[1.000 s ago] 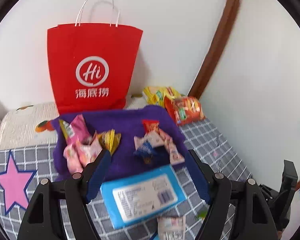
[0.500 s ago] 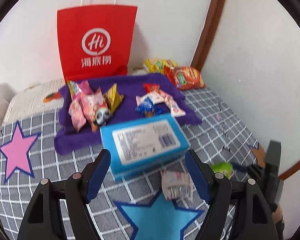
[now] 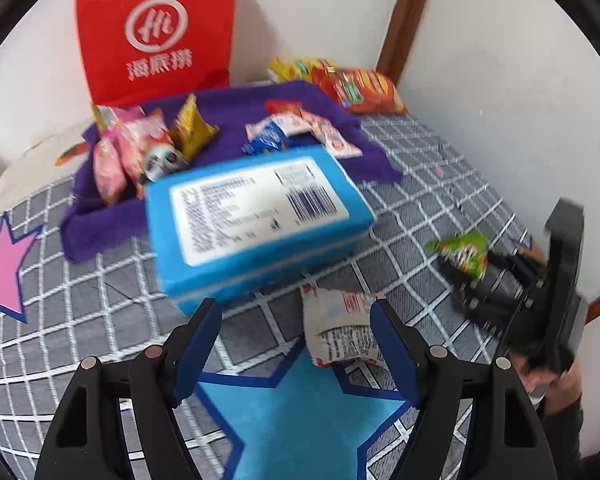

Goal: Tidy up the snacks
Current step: 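Grasp the green snack packet on the bed with the right tool, then grasp the white packet on the blue star with the left tool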

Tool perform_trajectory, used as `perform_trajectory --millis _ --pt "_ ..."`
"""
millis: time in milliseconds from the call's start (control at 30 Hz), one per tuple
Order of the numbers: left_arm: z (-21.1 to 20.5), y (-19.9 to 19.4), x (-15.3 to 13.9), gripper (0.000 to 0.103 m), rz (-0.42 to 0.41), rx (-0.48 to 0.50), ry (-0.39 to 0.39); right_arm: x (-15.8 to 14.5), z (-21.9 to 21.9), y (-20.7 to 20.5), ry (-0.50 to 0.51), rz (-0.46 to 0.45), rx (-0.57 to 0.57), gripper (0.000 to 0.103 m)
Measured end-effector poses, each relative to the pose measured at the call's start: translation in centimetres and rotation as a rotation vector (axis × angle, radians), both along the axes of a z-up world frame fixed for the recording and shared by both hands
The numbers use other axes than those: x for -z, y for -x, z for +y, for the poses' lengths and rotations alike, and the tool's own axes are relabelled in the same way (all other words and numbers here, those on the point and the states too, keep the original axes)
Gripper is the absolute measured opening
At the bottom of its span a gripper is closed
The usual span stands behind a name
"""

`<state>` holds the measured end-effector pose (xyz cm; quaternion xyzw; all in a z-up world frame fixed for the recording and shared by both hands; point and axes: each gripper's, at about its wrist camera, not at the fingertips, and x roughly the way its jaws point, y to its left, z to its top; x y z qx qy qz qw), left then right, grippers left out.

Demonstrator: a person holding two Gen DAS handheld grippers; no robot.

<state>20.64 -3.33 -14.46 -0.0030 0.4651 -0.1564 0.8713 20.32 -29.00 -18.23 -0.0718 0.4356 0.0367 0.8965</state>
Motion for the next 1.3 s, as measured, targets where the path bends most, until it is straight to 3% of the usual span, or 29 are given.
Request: perform_trajectory --millis 200,400,600,700,733,900,1167,1300 --pt "-2.4 -0.7 2.3 0.075 0.059 0.057 0.004 0.3 -2.5 -0.6 -0.141 0.027 0.037 0.056" --pt "-4.8 -1.2 4.7 0.076 0.114 0.105 -0.033 0.5 -2.3 -0.7 -0.145 0.032 0.04 0.056" --pt "-6.3 -0.4 5.0 0.078 0.033 0.126 -0.109 0.5 -2.4 -0.8 -0.156 0.034 0.042 0.057" --pt "-6.7 0.1 4.9 0.067 -0.005 0.135 -0.131 0.5 -2.3 -0.7 -0.147 0.033 0.042 0.057" --pt "-6.6 0.1 4.9 0.06 -0.006 0.135 -0.124 0.6 -2.3 -0.7 -0.145 0.033 0.042 0.057" --pt "-5.4 -0.3 4.4 0.045 0.019 0.112 -0.065 0.6 -2.1 -0.7 -0.133 0.034 0.04 0.057" --pt "-3.3 0.4 2.8 0.044 0.041 0.102 0.042 0.3 -1.9 -0.6 -0.095 0.022 0.046 0.056" --pt "-1.8 1.1 0.4 0.044 -0.006 0.094 0.051 -0.9 -1.8 -0.4 -0.138 0.03 0.058 0.055"
